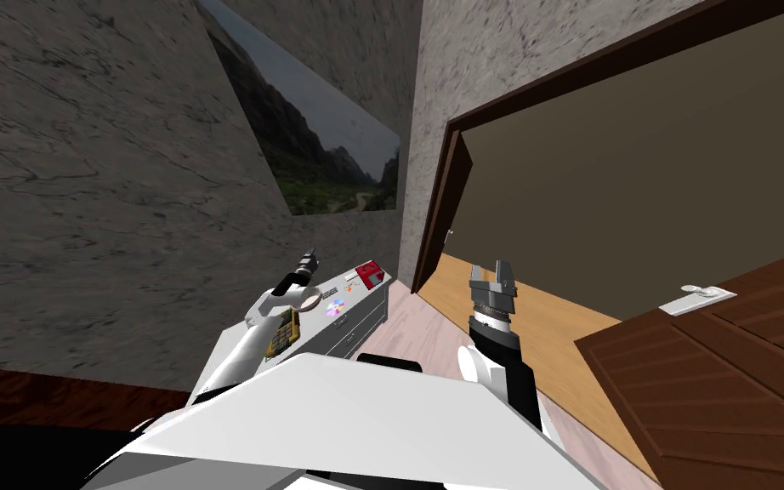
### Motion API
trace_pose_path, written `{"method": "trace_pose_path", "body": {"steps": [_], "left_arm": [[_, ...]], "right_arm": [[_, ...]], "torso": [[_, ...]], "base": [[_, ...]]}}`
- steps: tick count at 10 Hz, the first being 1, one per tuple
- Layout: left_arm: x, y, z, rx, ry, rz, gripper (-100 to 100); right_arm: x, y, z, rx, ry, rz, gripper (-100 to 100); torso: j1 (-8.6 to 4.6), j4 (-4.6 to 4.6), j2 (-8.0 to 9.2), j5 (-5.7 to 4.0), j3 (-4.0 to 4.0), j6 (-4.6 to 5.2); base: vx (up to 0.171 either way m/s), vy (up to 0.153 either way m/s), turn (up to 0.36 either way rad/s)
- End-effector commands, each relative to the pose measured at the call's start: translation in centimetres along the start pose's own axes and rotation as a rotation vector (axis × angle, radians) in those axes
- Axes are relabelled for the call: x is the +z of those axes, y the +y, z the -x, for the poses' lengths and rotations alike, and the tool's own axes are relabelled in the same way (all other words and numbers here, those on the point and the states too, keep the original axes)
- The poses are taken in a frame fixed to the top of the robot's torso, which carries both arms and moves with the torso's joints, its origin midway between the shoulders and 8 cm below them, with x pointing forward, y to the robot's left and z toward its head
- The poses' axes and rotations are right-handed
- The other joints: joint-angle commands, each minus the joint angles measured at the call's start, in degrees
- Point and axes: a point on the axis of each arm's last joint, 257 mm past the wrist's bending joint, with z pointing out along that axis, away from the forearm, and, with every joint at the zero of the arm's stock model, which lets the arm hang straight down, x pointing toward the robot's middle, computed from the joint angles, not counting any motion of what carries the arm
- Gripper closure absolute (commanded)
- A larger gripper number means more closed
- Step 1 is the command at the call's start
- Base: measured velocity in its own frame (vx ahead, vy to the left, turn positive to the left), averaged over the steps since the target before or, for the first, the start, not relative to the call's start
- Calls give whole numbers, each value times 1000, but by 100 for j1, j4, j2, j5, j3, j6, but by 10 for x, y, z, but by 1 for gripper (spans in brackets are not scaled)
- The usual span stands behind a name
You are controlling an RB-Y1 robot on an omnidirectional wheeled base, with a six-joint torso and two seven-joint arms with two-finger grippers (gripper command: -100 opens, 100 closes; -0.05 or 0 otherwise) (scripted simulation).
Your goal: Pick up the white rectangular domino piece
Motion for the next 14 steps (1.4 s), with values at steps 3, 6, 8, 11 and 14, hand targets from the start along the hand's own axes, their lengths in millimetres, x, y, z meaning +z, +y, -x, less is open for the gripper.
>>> {"method": "trace_pose_path", "body": {"steps": [3,6,8,11,14], "left_arm": [[16,22,41,-48,-74,104,-100],[17,59,64,-80,-122,224,-100],[18,75,83,-112,-161,284,-100],[14,99,100,-148,-202,373,-100],[9,119,116,-186,-240,451,-100]], "right_arm": [[0,0,0,0,0,0,0],[0,0,0,0,0,0,0],[0,0,0,0,0,0,0],[0,0,0,0,0,0,0],[0,0,0,0,0,0,0]], "torso": [[3,1,3,1,2,-3],[1,1,2,0,1,0],[2,0,1,0,1,2],[5,2,7,1,5,0],[5,2,7,0,5,0]], "base": [[27,-24,-161],[26,-21,-110],[27,-17,-127],[13,-9,-74],[15,-7,-76]]}}
